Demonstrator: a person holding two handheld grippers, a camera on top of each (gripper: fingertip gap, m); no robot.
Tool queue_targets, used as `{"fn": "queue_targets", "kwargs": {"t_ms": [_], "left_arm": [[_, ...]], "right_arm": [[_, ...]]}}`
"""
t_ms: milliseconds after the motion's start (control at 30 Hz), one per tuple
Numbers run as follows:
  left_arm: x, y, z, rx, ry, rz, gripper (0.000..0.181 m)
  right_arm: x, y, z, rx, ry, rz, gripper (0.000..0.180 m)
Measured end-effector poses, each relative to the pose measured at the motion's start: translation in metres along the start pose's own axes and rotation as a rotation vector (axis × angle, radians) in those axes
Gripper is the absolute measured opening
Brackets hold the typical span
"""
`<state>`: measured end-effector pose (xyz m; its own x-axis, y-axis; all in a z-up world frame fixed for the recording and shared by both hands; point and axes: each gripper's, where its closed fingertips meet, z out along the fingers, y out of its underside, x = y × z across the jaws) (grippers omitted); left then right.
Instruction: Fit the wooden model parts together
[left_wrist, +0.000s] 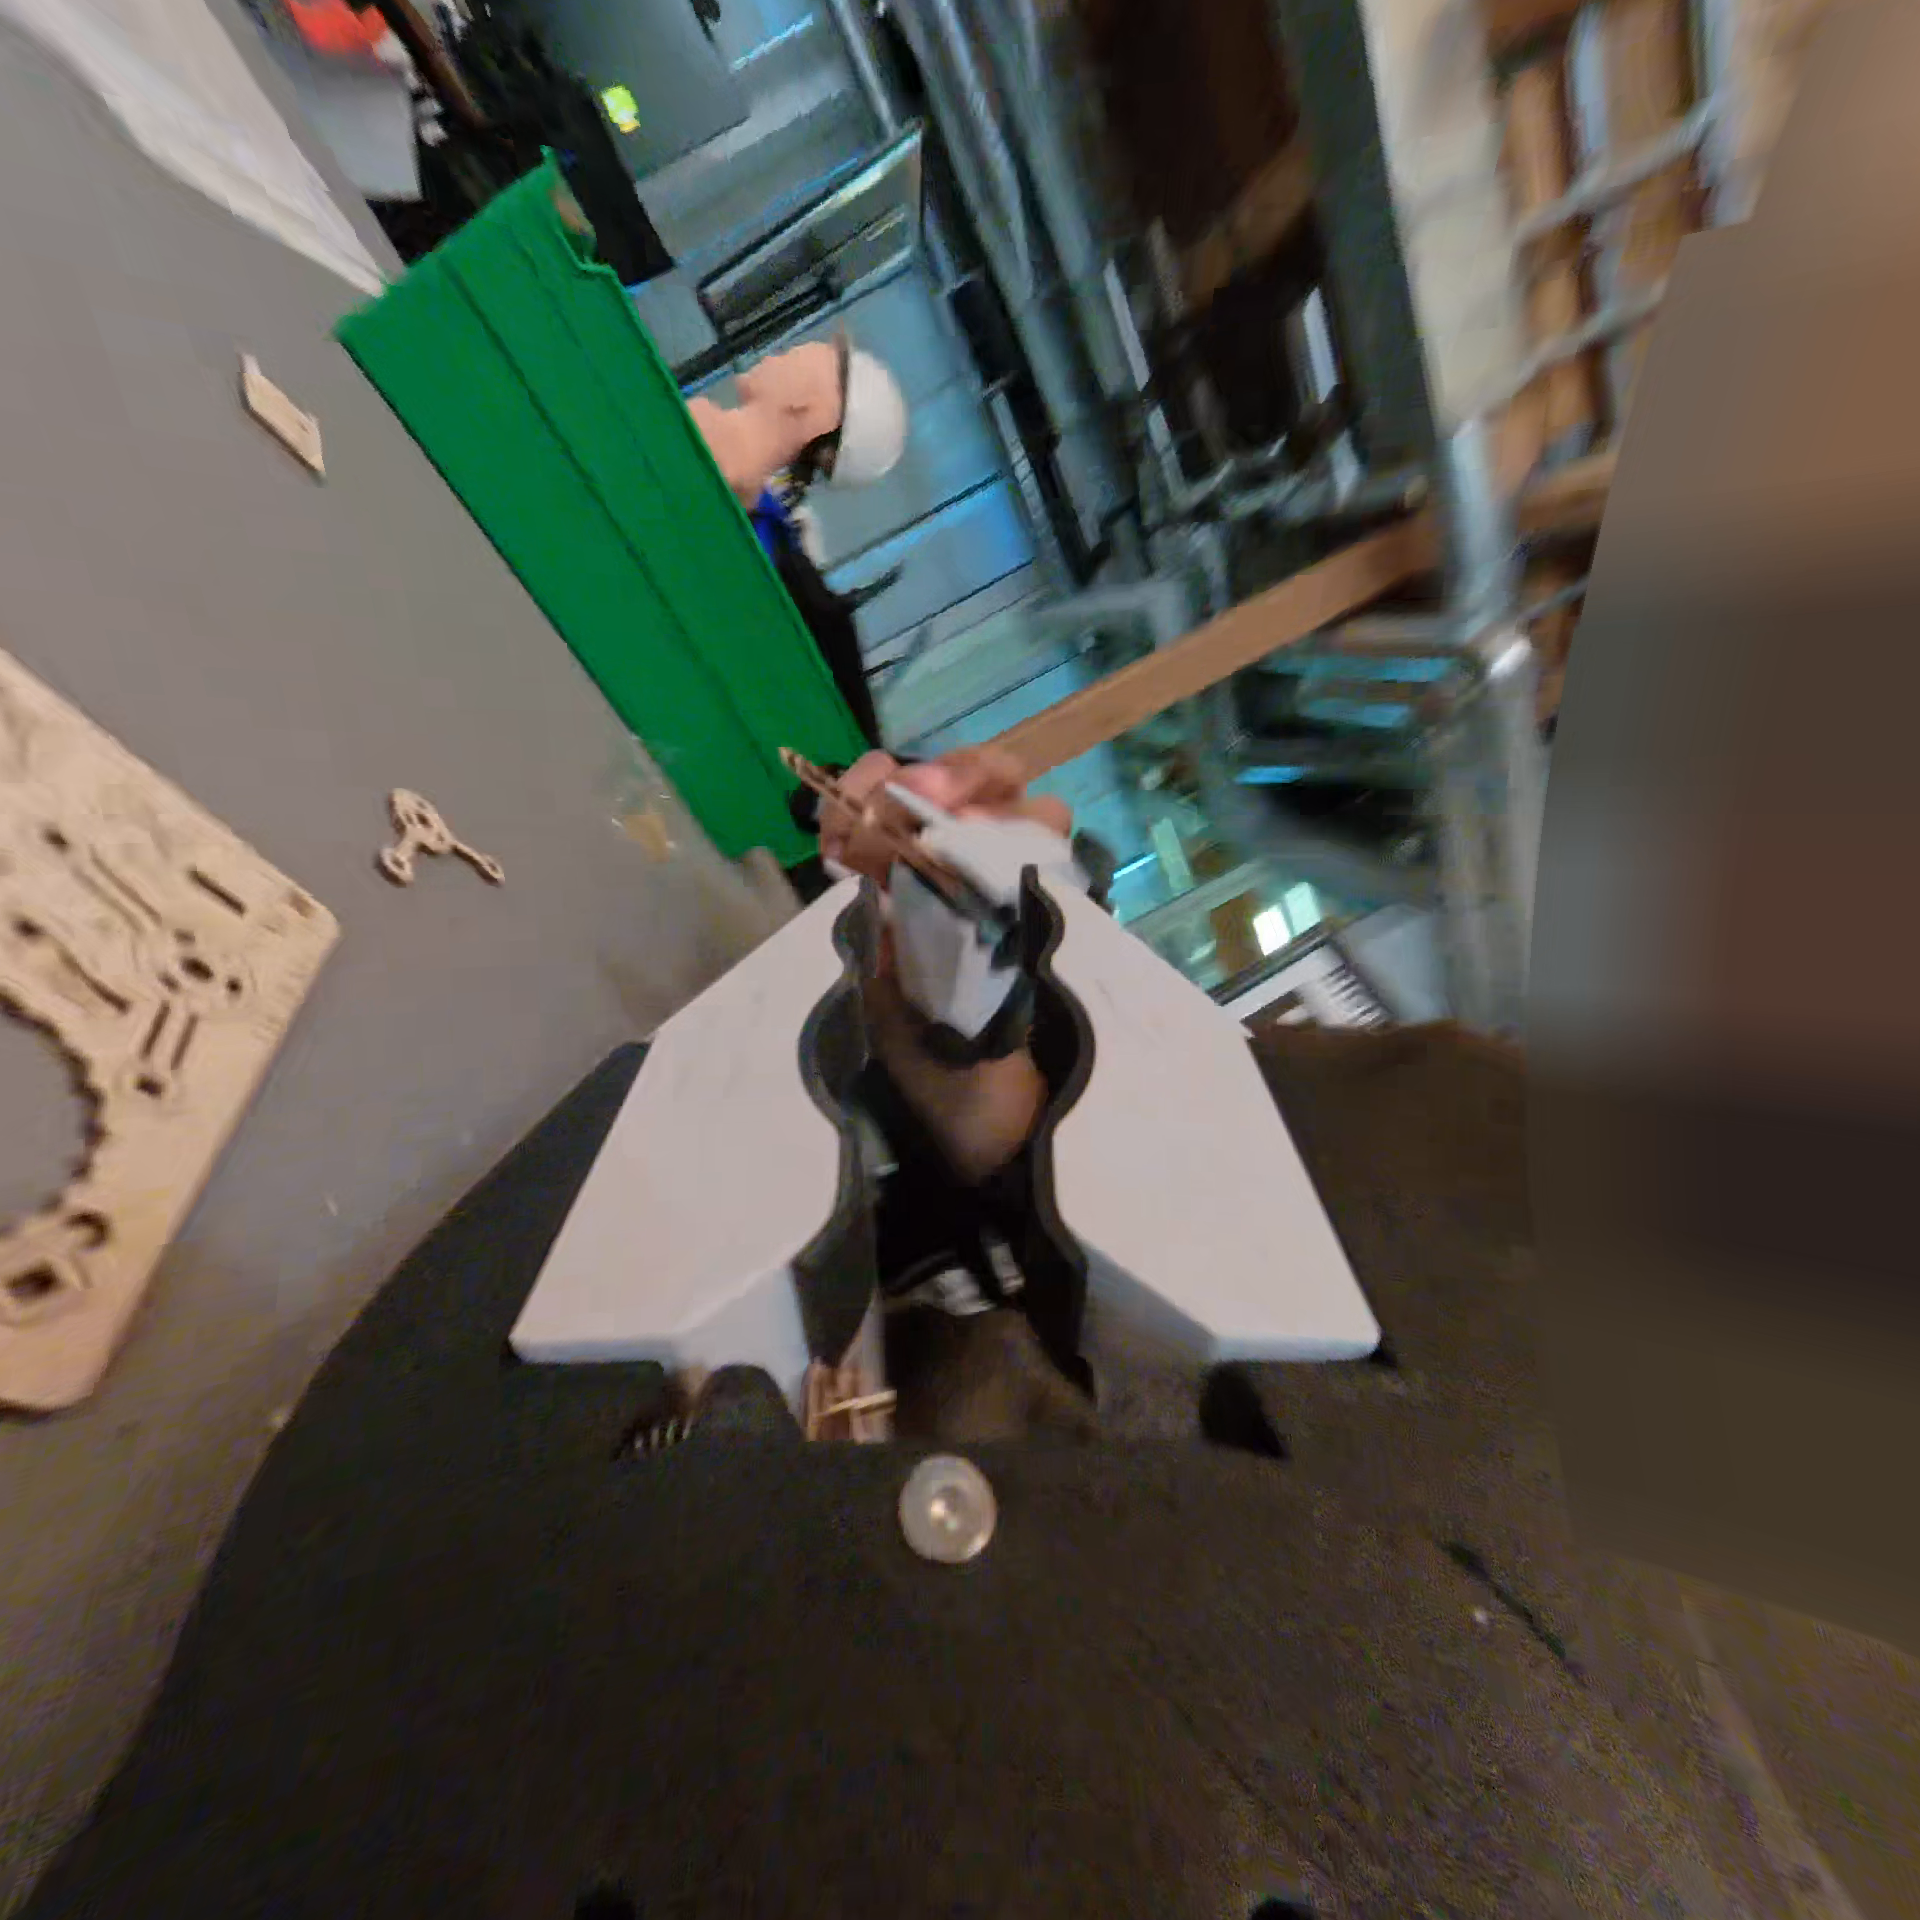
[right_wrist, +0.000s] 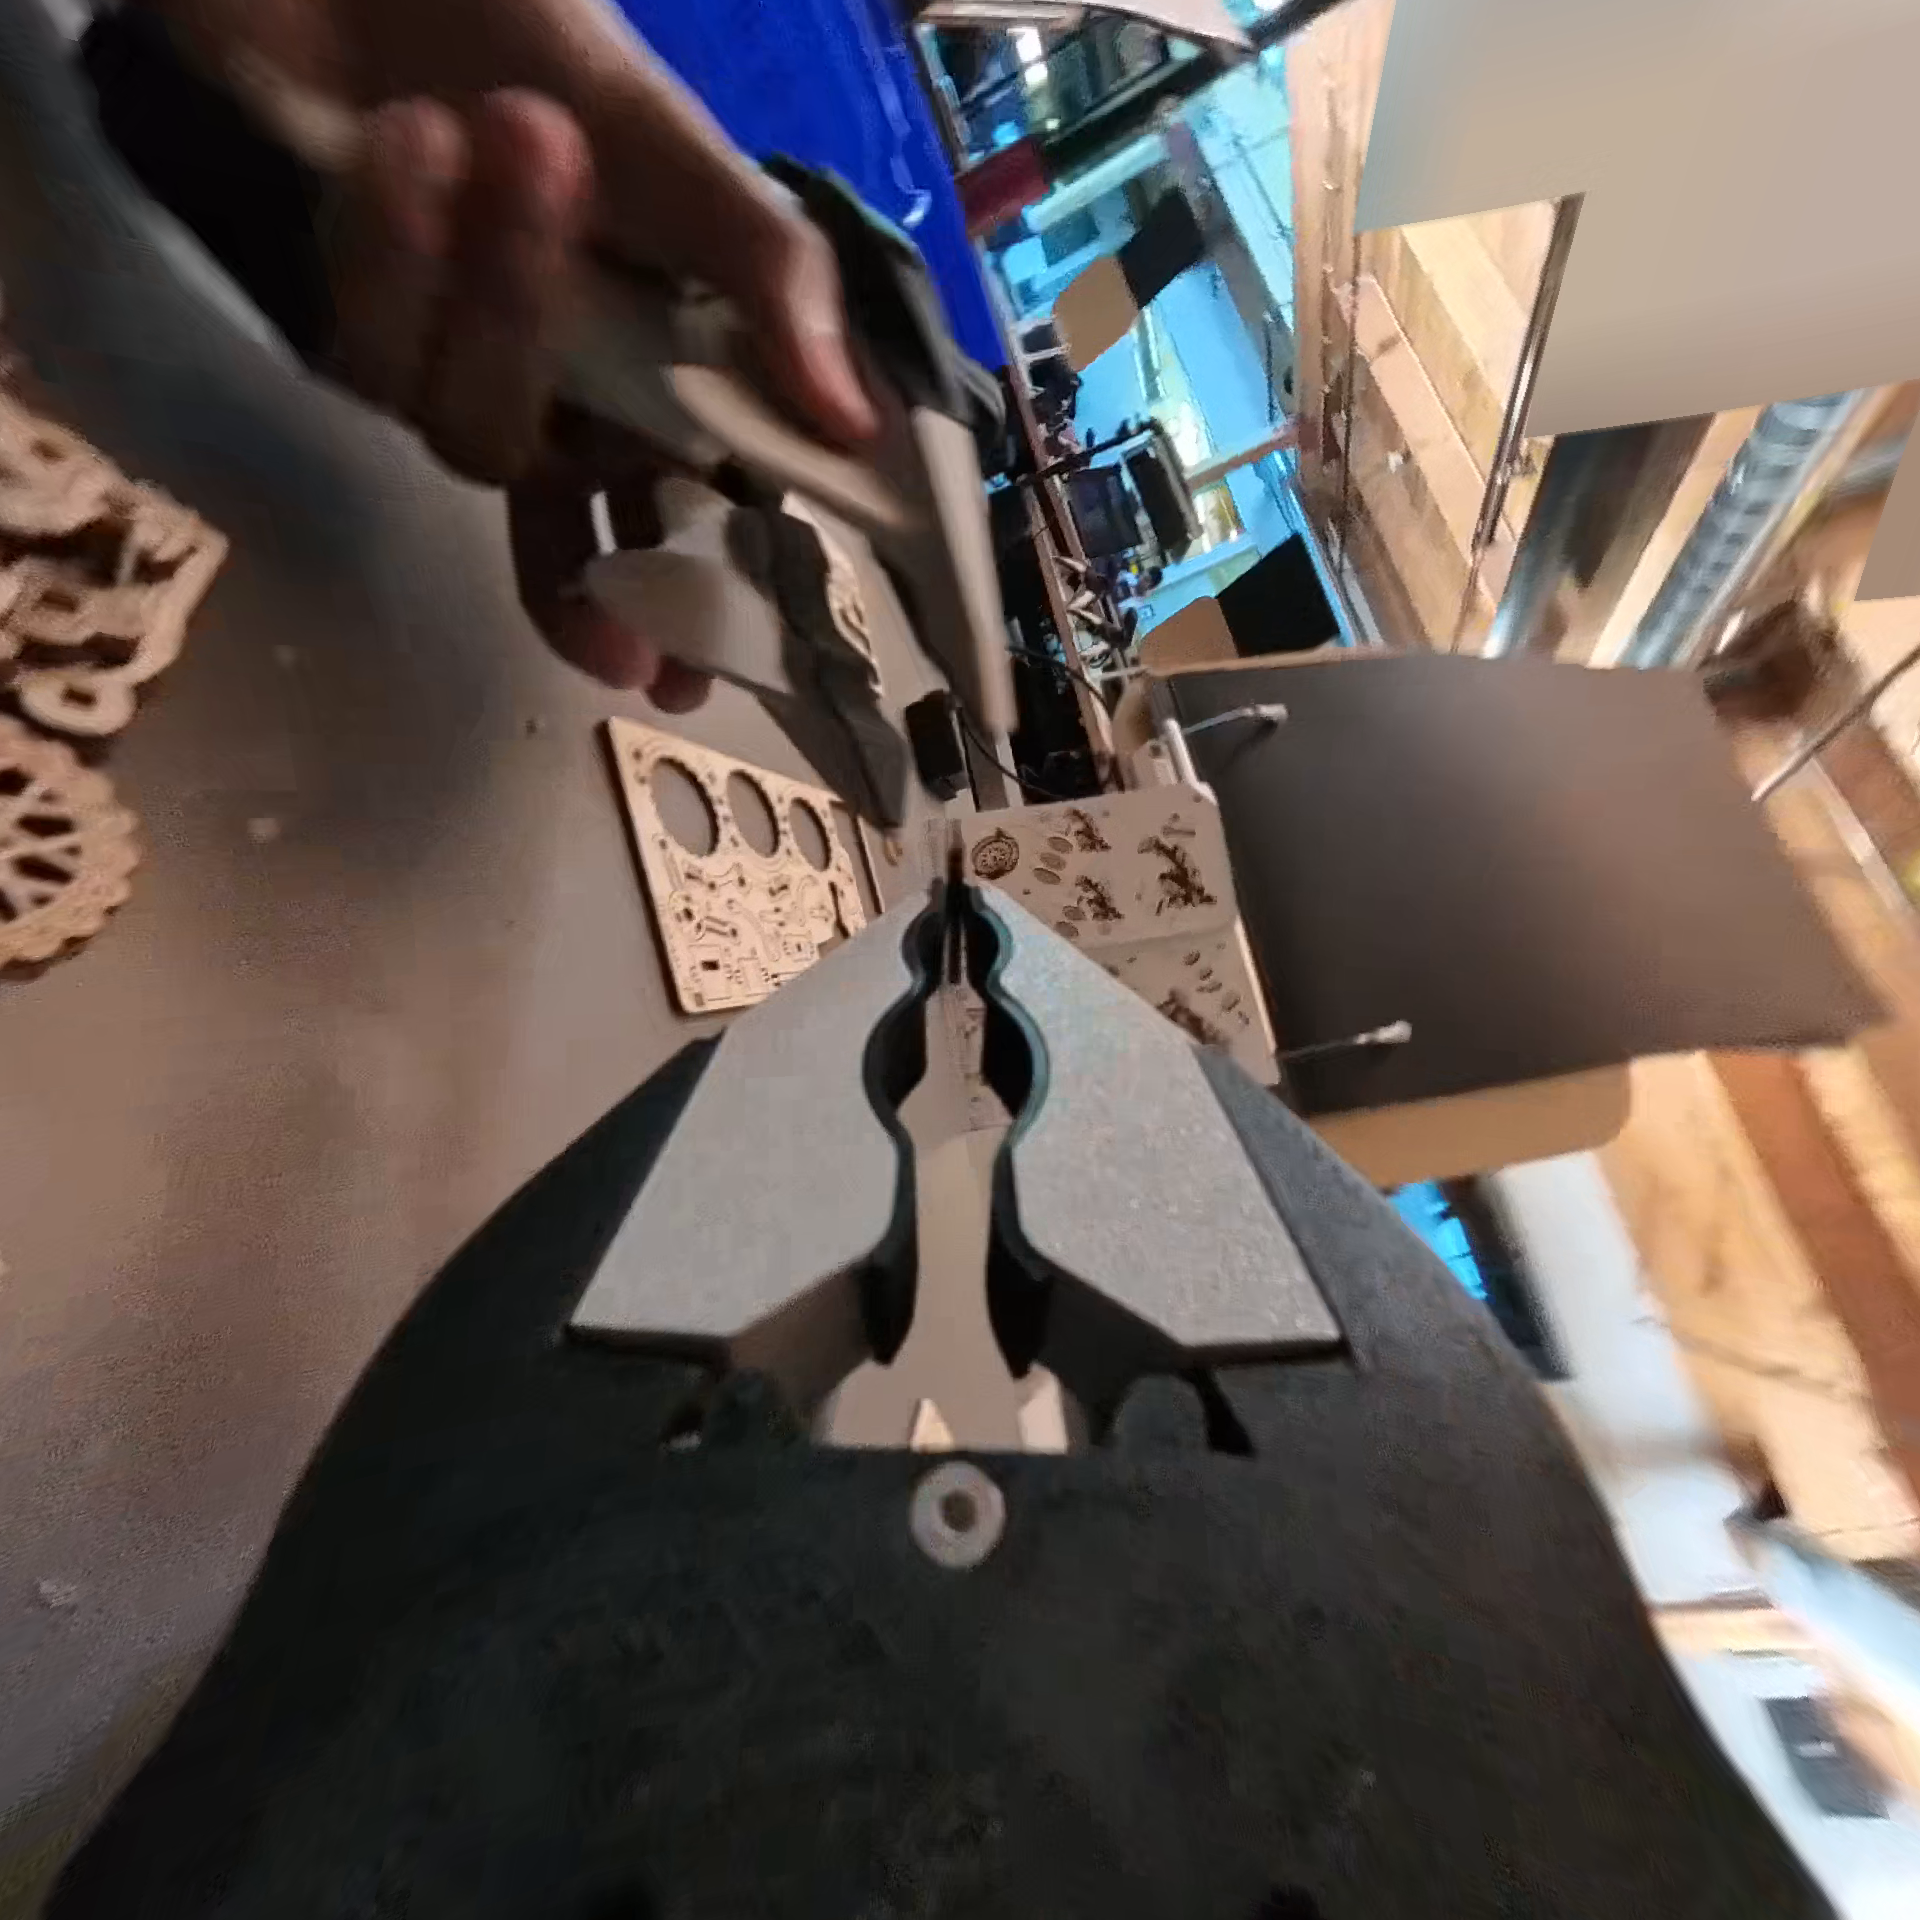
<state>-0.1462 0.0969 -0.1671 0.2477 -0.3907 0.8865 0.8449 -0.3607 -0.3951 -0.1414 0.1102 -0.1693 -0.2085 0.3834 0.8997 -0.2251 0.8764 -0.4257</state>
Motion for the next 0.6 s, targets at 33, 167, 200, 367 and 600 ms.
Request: {"fn": "queue_targets", "kwargs": {"t_ms": [33,167,200,367,600], "left_arm": [[-0.004,-0.002,-0.002,0.018,0.011,-0.082,0.024],[-0.014,0.008,-0.001,-0.039,-0.048,-0.098,0.017],[-0.015,0.011,0.0,-0.06,-0.062,-0.081,0.015],[-0.02,0.01,-0.002,-0.07,-0.079,-0.097,0.003],[-0.026,0.008,-0.006,-0.071,-0.104,-0.081,0.005]], "right_arm": [[-0.007,-0.003,0.002,-0.008,-0.007,-0.078,0.001],[-0.025,-0.014,0.004,0.004,-0.024,-0.279,0.0],[-0.028,-0.016,0.004,0.012,-0.029,-0.297,0.0],[-0.032,-0.01,0.004,0.003,-0.047,-0.298,0.002],[-0.031,-0.005,0.0,0.022,-0.075,-0.244,0.001]]}}
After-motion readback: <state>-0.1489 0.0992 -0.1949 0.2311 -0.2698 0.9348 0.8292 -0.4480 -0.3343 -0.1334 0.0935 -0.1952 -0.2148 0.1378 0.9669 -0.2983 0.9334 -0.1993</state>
